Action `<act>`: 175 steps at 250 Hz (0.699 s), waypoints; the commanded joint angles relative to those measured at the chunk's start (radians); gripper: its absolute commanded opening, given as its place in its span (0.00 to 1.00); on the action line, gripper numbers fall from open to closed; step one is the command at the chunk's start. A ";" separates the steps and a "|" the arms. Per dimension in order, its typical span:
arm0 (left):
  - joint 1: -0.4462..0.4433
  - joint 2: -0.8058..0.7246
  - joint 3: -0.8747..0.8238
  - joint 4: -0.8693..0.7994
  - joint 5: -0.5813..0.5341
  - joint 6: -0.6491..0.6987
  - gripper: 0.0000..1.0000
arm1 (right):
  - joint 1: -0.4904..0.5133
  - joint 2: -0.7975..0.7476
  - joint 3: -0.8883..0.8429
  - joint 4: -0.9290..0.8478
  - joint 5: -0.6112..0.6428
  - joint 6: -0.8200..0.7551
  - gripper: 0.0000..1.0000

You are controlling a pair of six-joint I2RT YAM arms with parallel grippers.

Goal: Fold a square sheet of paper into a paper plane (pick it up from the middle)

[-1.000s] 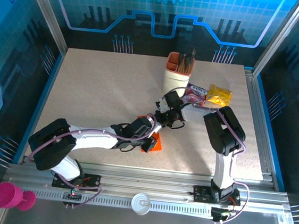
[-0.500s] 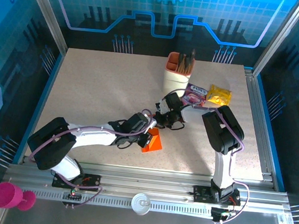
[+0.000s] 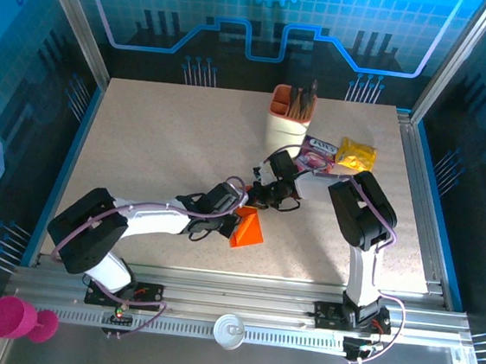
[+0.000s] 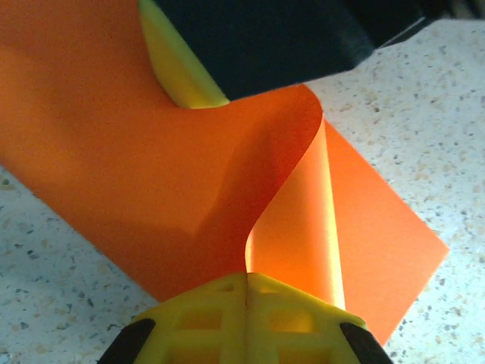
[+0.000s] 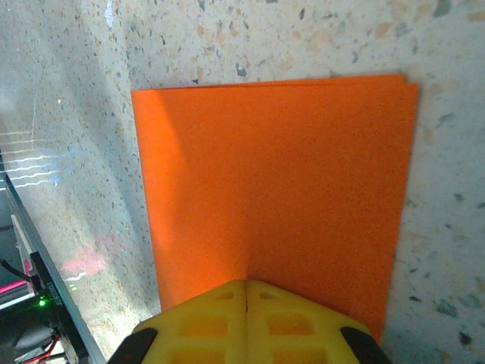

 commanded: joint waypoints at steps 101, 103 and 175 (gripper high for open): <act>0.014 0.053 0.062 -0.042 -0.072 0.012 0.00 | -0.015 0.069 -0.035 -0.037 0.054 -0.009 0.00; 0.015 0.054 0.063 -0.042 -0.073 0.011 0.00 | -0.015 0.069 -0.035 -0.037 0.053 -0.009 0.00; 0.016 0.053 0.050 -0.044 -0.073 0.002 0.00 | -0.020 0.071 -0.044 -0.027 0.049 -0.007 0.00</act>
